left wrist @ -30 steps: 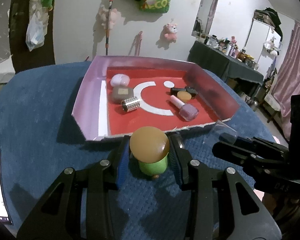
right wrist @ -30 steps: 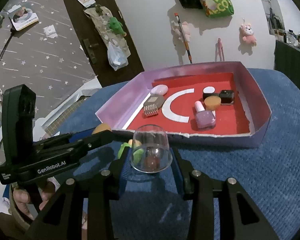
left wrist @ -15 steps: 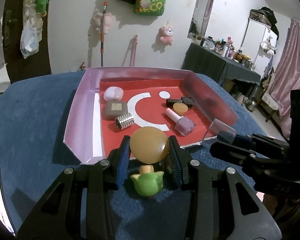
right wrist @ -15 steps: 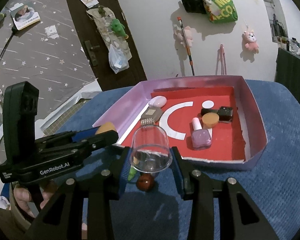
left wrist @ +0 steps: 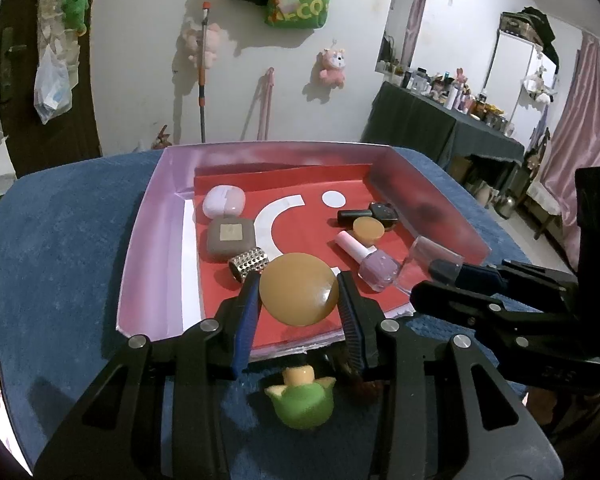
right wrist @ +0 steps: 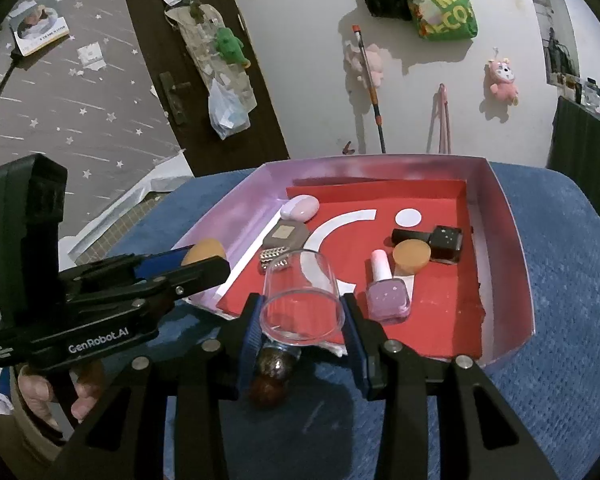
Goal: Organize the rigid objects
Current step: 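Carry the clear cup and tan sponge over the red box with both tools, then lower and release the cup and sponge into the box with both tools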
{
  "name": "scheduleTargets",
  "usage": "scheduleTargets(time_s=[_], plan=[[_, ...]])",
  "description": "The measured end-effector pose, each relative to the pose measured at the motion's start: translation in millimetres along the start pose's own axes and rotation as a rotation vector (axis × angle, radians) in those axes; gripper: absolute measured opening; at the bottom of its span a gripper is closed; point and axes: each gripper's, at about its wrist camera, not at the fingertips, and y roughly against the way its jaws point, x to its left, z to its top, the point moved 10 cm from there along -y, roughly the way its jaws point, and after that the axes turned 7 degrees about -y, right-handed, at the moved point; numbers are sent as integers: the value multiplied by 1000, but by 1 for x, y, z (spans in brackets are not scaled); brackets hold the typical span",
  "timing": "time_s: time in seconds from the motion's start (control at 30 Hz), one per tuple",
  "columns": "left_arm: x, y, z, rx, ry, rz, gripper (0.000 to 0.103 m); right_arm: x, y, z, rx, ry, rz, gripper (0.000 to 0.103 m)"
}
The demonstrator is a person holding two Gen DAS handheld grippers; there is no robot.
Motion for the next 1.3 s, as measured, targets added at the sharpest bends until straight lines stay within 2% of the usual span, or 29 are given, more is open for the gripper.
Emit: scheduleTargets(time_s=[0.77,1.17,1.3], plan=[[12,-53,-17,133,33,-28,36,-21,-55,-1,152,-18,-27,42],[17,-74,-25,189,41,-29,36,-28,-78,-9,216,-27,-27,42],[18,-79,-27,200,45,-23,36,-29,-82,-8,214,-11,-42,42]])
